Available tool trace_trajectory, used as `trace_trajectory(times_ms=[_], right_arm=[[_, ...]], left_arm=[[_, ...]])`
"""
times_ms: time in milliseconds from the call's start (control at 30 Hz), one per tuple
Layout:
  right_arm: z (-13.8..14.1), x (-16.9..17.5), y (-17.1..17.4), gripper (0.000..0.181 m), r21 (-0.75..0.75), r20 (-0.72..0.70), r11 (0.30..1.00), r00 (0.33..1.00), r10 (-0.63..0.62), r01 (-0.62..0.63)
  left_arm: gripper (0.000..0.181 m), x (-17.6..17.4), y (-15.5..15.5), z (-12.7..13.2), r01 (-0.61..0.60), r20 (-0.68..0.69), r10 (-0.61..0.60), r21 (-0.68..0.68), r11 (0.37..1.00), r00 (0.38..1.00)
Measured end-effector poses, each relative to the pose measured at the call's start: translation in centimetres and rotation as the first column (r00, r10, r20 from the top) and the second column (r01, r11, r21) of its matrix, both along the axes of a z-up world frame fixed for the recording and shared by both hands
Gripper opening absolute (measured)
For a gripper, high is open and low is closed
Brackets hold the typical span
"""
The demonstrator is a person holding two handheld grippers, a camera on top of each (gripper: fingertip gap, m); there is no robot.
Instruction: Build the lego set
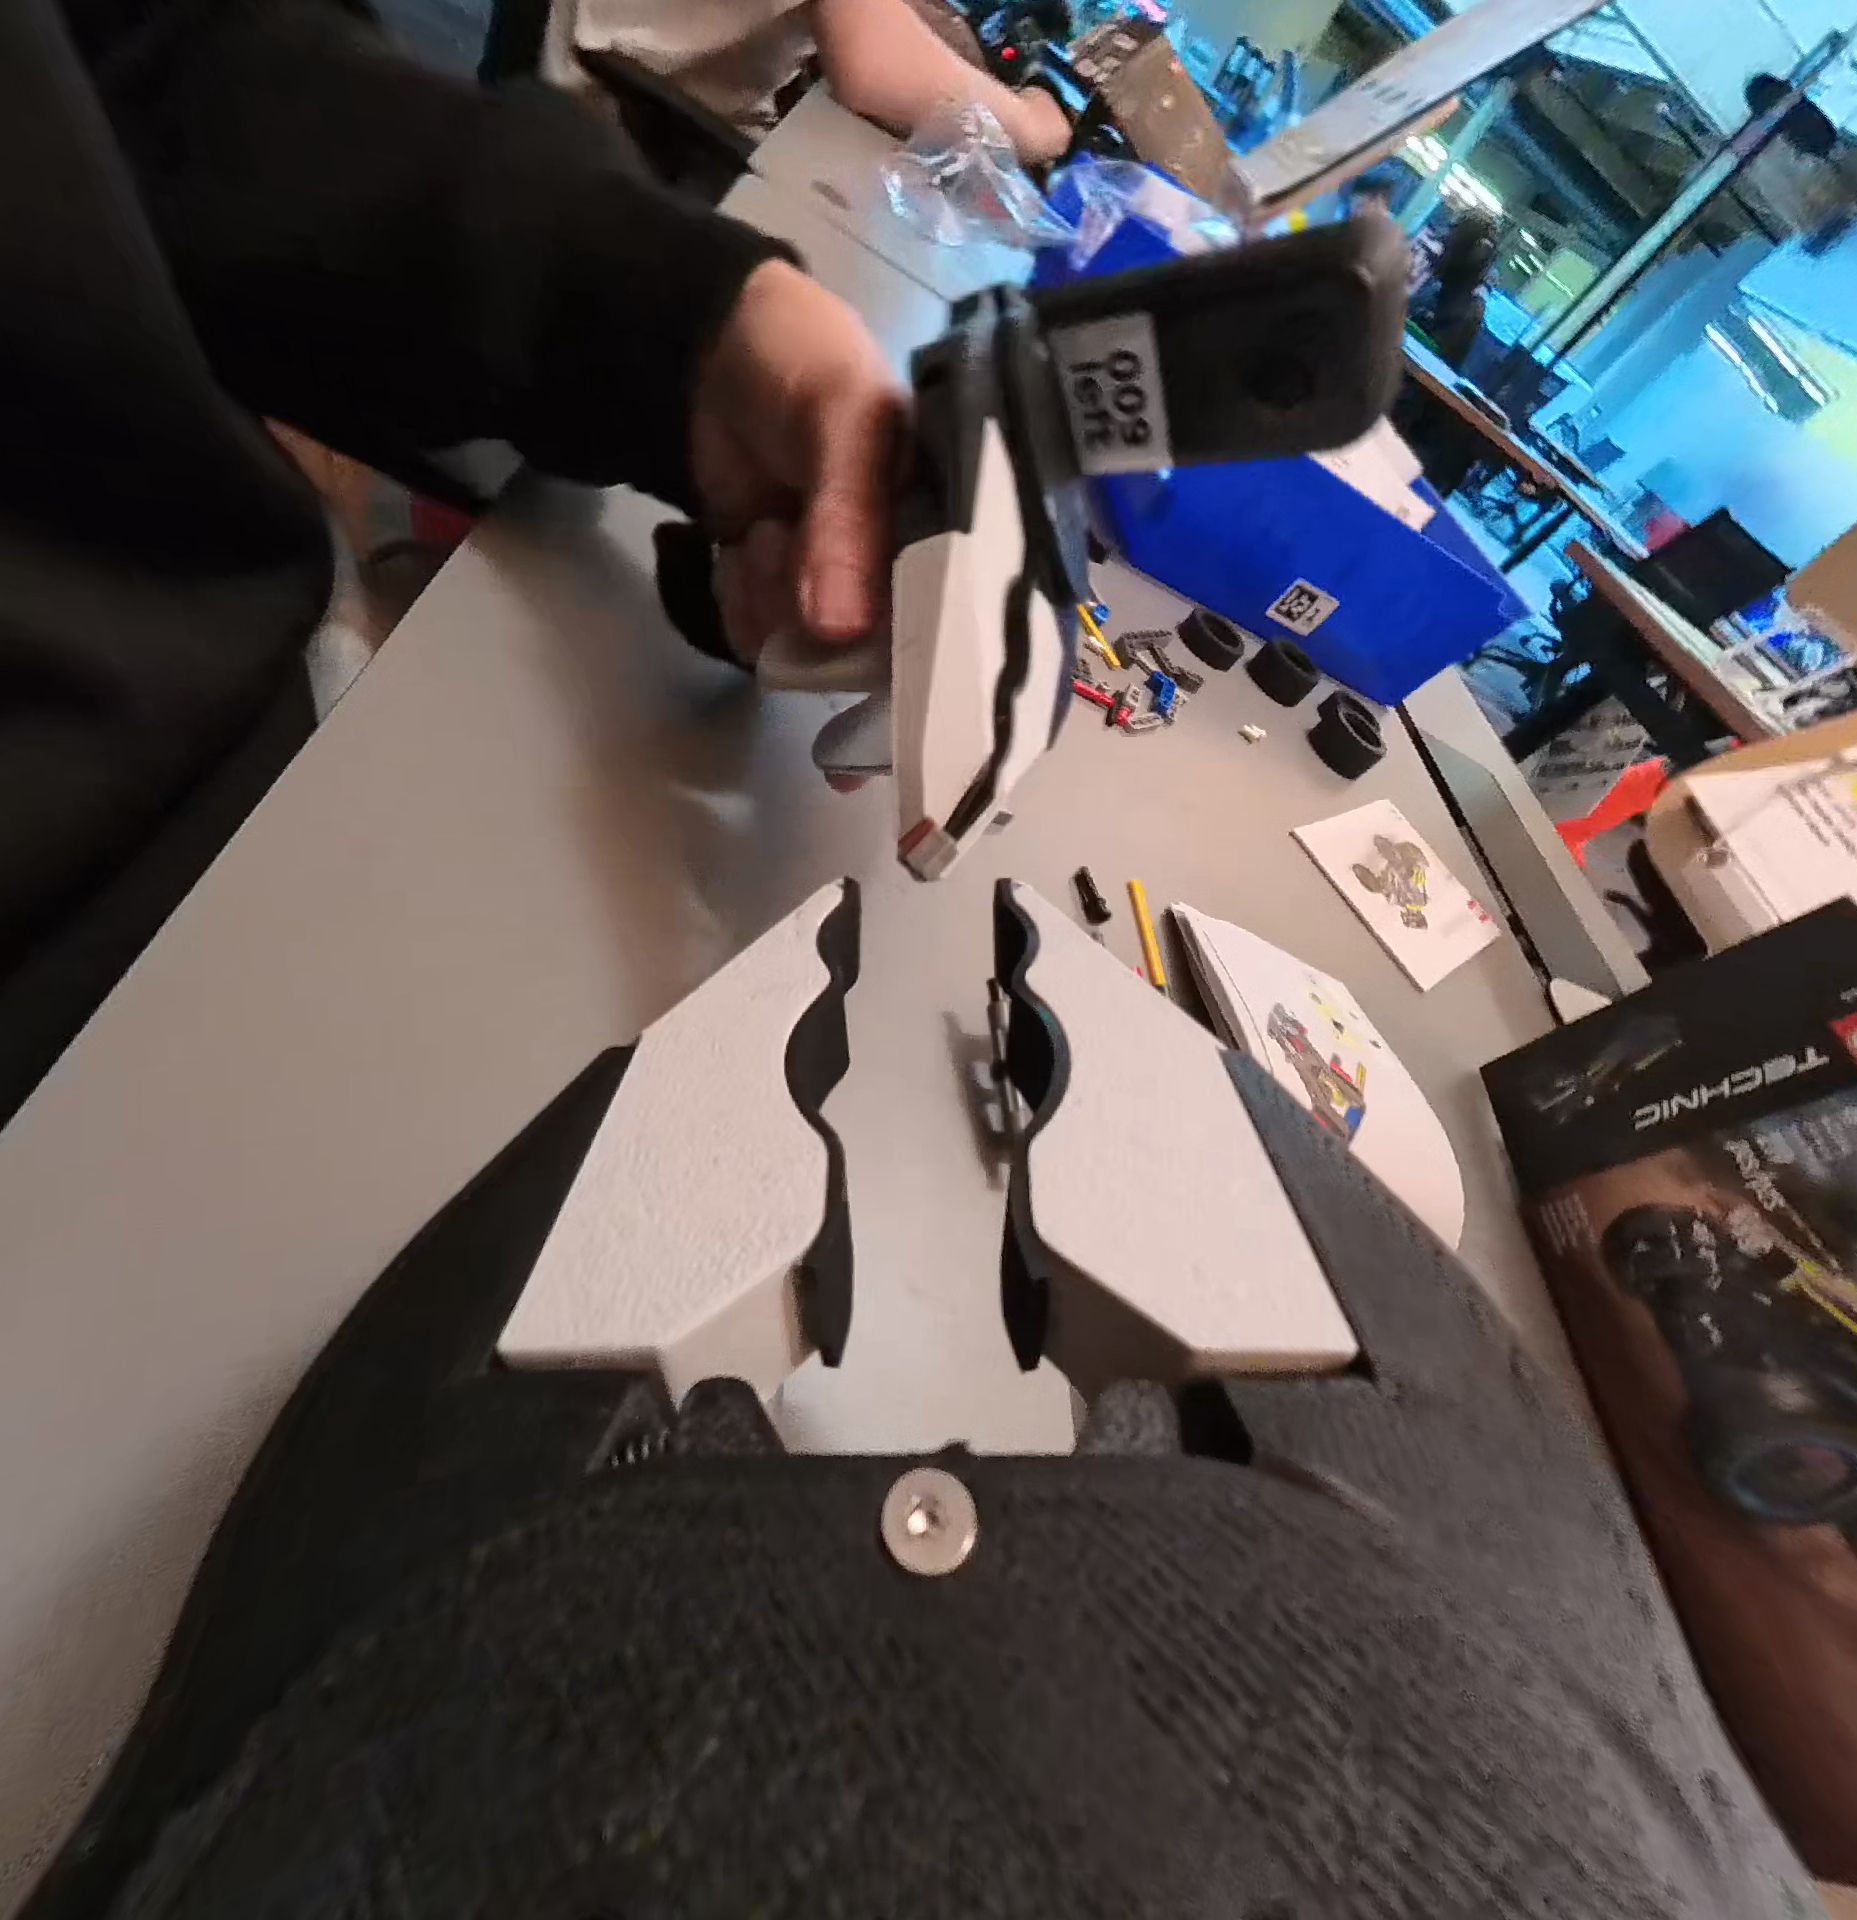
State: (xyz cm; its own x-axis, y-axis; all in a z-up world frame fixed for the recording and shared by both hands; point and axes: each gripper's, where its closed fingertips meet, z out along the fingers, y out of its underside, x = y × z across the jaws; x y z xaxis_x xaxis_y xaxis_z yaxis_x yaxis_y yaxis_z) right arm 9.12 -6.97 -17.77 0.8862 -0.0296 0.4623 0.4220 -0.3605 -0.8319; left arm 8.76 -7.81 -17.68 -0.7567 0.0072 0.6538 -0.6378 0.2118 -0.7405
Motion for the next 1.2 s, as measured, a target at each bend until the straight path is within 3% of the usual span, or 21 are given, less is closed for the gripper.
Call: trace_trajectory(times_ms=[167, 300, 400, 500, 600, 667, 867, 1200], right_arm=[[-0.3, -1.2, 1.0, 0.011, 0.002, 0.057, 0.998, 0.996, 0.062, -0.062], [-0.7, -1.3, 1.0, 0.009, -0.003, 0.047, 0.997, 0.996, 0.076, -0.076], [-1.2, 0.1, 1.1, 0.007, -0.033, 0.069, 0.999, 0.997, -0.024, 0.026], [-1.7, 1.9, 1.4, 0.006, -0.054, 0.127, 0.985, 0.979, -0.158, 0.166], [-2.0, 4.2, 0.7, 0.006, -0.089, 0.241, 0.935, 0.919, -0.313, 0.342], [-2.1, 5.0, 0.5, 0.006, -0.106, 0.311, 0.897, 0.871, -0.379, 0.428], [-1.6, 5.2, 1.1, 0.006, -0.087, 0.423, 0.858, 0.799, -0.428, 0.506], [-1.8, 4.8, 1.4, 0.006, -0.104, 0.486, 0.869, 0.787, -0.380, 0.483]], left_arm=[[0.000, -1.4, 0.3, -0.3, 0.150, -0.052, -0.150, 0.005, 0.989, 0.987], [0.000, -1.5, 0.4, -0.9, 0.163, -0.025, -0.162, 0.046, 0.986, 0.986], [0.002, 0.0, 0.6, -1.4, 0.071, 0.027, -0.073, 0.085, 0.994, 0.997], [0.010, 2.5, 1.3, -1.8, -0.094, 0.123, 0.078, 0.137, 0.986, 0.989], [0.019, 4.8, 2.4, -1.4, -0.308, 0.234, 0.266, 0.167, 0.937, 0.935], [0.019, 4.6, 2.3, -0.6, -0.383, 0.269, 0.337, 0.141, 0.913, 0.902], [0.018, 3.9, 1.2, -1.3, -0.472, 0.309, 0.403, 0.196, 0.859, 0.862], [0.006, 4.0, 0.9, -1.6, -0.456, 0.275, 0.405, 0.158, 0.876, 0.872]])
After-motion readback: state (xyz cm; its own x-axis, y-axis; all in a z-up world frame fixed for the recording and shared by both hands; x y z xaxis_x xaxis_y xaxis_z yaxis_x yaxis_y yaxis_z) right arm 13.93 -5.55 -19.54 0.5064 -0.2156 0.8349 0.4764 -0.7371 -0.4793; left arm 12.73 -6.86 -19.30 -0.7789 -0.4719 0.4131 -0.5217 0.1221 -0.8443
